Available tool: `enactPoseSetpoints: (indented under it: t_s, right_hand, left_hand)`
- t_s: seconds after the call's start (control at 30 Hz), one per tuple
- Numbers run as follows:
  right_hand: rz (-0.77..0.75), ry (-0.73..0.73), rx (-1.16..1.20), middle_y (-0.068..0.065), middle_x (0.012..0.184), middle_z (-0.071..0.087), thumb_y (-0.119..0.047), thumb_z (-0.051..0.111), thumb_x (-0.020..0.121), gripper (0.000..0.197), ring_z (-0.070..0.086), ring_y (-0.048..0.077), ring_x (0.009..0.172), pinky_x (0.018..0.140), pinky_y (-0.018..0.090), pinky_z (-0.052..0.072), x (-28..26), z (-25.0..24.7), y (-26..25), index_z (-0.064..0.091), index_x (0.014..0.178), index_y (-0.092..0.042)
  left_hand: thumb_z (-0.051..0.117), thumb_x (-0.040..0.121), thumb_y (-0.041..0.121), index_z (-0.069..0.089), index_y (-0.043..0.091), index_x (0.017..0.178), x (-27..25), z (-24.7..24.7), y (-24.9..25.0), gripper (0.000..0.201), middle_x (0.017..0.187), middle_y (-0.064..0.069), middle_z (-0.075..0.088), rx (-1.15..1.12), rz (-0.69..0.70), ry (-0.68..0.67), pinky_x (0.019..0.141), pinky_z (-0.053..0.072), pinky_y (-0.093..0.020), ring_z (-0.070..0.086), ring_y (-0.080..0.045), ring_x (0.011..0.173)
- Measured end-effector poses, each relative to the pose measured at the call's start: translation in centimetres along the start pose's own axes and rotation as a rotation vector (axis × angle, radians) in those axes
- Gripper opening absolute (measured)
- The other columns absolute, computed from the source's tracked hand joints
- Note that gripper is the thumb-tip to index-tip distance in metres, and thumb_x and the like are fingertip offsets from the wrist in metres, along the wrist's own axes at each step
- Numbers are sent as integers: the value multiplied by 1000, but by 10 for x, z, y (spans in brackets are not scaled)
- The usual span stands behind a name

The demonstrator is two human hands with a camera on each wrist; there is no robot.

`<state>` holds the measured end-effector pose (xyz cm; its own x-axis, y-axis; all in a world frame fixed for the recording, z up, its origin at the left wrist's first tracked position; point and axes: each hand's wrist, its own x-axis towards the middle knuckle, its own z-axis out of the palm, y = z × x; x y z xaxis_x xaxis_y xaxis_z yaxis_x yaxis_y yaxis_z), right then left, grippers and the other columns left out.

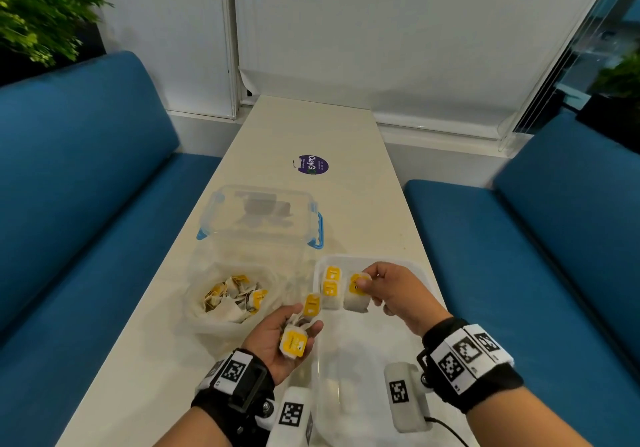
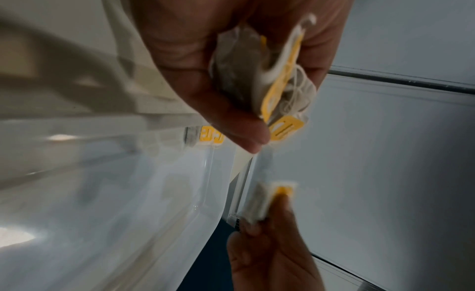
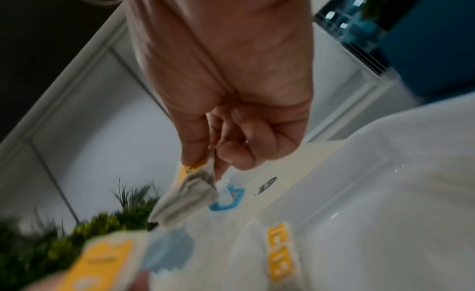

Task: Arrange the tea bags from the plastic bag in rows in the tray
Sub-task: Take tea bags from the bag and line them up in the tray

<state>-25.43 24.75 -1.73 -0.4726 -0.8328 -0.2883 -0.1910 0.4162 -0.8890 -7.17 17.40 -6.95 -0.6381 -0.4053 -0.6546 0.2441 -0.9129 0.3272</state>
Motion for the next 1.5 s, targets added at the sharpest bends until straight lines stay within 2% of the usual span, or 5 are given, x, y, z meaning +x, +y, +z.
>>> enactPoseSetpoints:
  t_s: [0.27,0.67,1.03,1.3,1.5]
  right_hand:
    - [192,-85,-354,1,60,51,-22,54,93,12,45,9,47,38,20,27,43,25,39,52,82,-17]
    - [90,-16,-289,3,71,49,-10,65,85,27,49,-2,29,38,13,41,78,51,65,50,66,-21]
    - [92,230,-217,-2,75,52,-14,66,84,20,52,15,67,57,21,39,75,42,58,50,95,-16]
    - [23,-232,-4,-3,80,65,-32,66,85,12,56,8,66,48,19,34,14,24,4,67,83,-21]
    - [-52,-190,-52,0,64,60,-19,76,77,14,50,9,54,46,20,33,-12,43,-1,62,73,-18]
  left_hand:
    - [51,90,17,56,6,84,2,-6,2,13,62,-10,67,-20,4,45,33,48,-23,68,-23,49]
    - [58,79,13,56,2,82,3,-19,1,12,60,-11,65,3,22,88,34,49,-24,68,-22,51]
    - [59,77,16,59,5,85,7,-15,-3,14,70,-11,66,52,20,72,36,49,-22,69,-21,53]
    - [49,91,22,61,8,87,3,3,0,18,66,-7,67,136,20,14,37,47,-17,67,-18,51]
    - [48,91,25,62,8,89,-6,3,5,23,65,-7,70,204,-12,-73,36,46,-16,67,-16,51]
